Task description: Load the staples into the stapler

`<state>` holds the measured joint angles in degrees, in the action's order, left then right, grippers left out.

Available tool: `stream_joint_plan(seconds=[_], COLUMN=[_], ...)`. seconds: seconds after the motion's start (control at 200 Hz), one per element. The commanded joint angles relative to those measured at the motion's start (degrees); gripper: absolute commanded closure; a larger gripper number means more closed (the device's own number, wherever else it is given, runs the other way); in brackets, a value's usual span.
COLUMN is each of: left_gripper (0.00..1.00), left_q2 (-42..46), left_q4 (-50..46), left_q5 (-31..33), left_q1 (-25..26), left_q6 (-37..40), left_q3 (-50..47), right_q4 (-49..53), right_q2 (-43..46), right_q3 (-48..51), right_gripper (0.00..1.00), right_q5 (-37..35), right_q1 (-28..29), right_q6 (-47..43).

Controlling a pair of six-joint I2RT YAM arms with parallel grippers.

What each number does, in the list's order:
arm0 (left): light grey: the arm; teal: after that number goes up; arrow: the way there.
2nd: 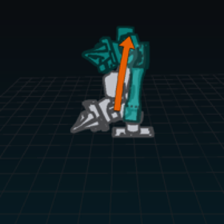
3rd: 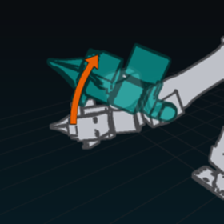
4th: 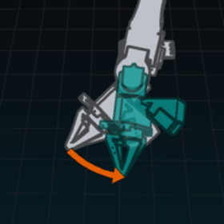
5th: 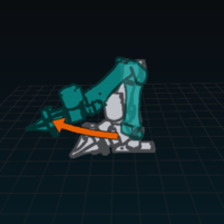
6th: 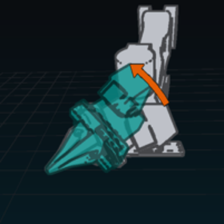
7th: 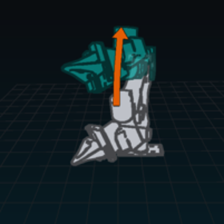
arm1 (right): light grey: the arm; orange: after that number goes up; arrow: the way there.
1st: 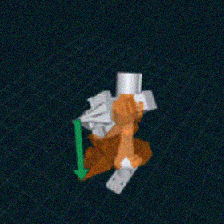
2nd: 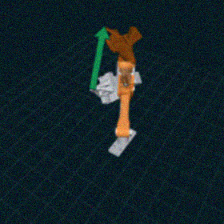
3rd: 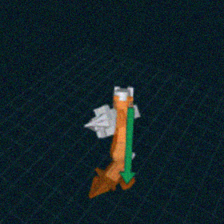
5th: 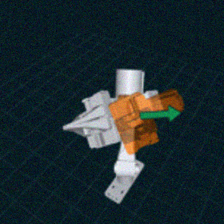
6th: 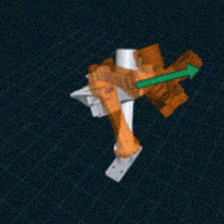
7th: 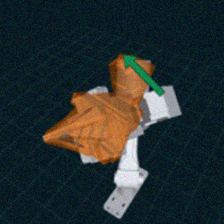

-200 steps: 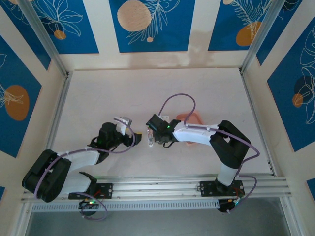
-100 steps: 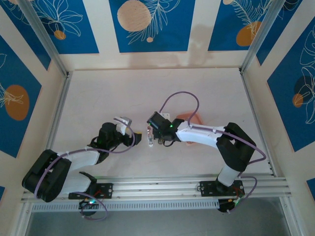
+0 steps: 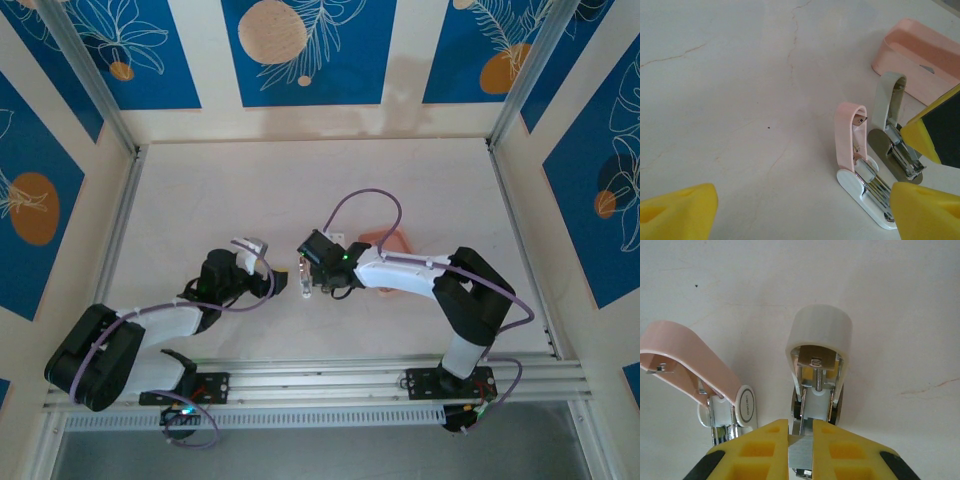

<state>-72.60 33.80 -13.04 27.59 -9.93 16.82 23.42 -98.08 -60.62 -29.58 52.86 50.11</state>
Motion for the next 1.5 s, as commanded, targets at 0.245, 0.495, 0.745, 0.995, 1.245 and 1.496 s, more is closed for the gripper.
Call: stream_joint_plan(seconds=[0.245,0.495,0.745,0.995,1.245,1.496], left_gripper=[0.11,0.11,0.11,0.11,0.11,0.11], left_q2=[-0.1,-0.3,-0.3,-0.2,-0.3,0.4], left_q4=[0.4,0.4,0.4,0.3,0.5,0.5], left_q5=[0.3,0.2,0.1,0.1,0.0,0.0], left_q1=[-0.6,-0.5,-0.5,-0.5,-0.6,-0.5], left_q6=[0.3,0.3,0.2,0.2,0.0,-0.3], left_q3=[0.1,0.1,0.1,0.1,0.1,0.1], right_q4=[2.1,2.4,2.7,3.6,4.5,6.0], right_q2=[-1.5,-1.8,-2.1,-2.3,-1.9,1.0], right_q3=[0.3,0.4,0.3,0.5,0.1,-1.6], right_gripper=[0.85,0.85,0.85,0.85,0.83,0.72], right_q5=[-0.3,-0.1,0.1,0.3,0.1,-2.6], right_q1=[0.0,0.2,0.6,0.9,1.4,2.4], right_q6=[1.2,1.5,1.7,2.1,2.0,0.5])
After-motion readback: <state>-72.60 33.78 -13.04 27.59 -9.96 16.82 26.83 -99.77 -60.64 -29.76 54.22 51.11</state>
